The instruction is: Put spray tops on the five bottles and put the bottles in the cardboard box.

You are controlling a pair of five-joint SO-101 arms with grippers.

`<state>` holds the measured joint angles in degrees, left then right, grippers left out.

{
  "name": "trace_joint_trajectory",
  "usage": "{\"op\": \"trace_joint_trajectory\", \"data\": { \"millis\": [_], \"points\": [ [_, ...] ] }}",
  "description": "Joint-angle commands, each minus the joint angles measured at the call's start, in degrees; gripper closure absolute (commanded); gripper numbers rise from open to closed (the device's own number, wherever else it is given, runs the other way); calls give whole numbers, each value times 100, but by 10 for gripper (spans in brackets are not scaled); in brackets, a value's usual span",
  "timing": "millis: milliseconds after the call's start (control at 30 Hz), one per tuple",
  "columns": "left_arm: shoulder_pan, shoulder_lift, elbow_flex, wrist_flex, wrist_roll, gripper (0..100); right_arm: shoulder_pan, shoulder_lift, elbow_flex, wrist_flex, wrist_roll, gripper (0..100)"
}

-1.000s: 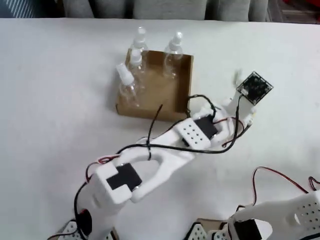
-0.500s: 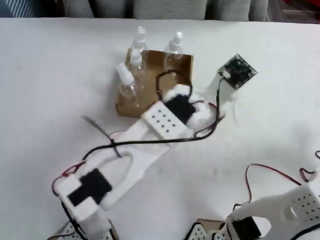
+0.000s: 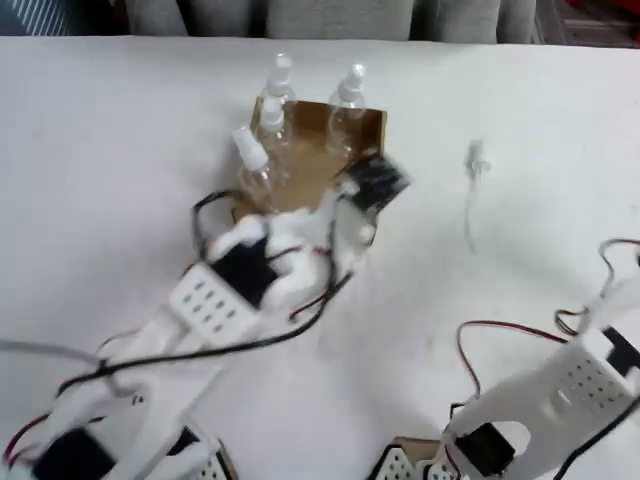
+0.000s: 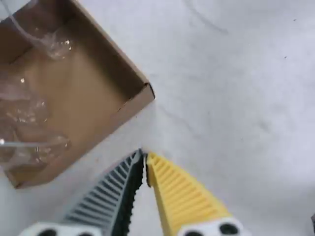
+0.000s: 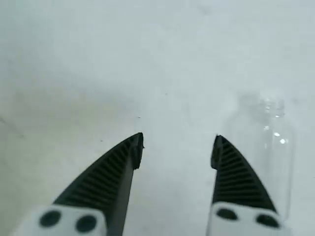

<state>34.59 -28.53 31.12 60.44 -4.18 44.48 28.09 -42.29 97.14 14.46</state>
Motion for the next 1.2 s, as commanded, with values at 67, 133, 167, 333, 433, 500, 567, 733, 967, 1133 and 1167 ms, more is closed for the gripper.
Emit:
{"op": "trace_joint_trajectory", "data": {
  "millis": [67, 133, 167, 333, 433, 500, 567, 733, 967, 1133, 1167],
  "points": [
    [-778, -1991, 1987, -316, -686, 976, -1165, -171, -299, 180, -615, 864],
    [-954, -2440, 2567, -325, -791, 976, -1587, -171, -299, 127, -853, 841],
    [-1007, -2668, 2840, -325, -835, 976, -1780, -171, -273, 22, -941, 833],
    [-998, -3741, 4237, -721, -932, 976, -2580, -110, -246, -629, -1090, 839],
    [-998, -4303, 4782, -958, -932, 976, -2897, 136, -299, -980, -1090, 839],
    [-989, -4629, 5002, -976, -932, 976, -3064, 338, -299, -1288, -1090, 839],
    [-989, -4884, 5143, -976, -932, 976, -3143, 541, -308, -1596, -1090, 839],
    [-989, -5015, 5266, -976, -932, 976, -3257, 857, -308, -2316, -1090, 837],
    [-980, -5015, 5266, -967, -932, 976, -3284, 1569, -308, -3152, -1090, 836],
    [-980, -5015, 5266, -967, -932, 976, -3248, 2079, -308, -3749, -1090, 836],
    [-980, -5015, 5266, -967, -932, 976, -3248, 2185, -308, -3829, -1090, 837]
  ]
}}
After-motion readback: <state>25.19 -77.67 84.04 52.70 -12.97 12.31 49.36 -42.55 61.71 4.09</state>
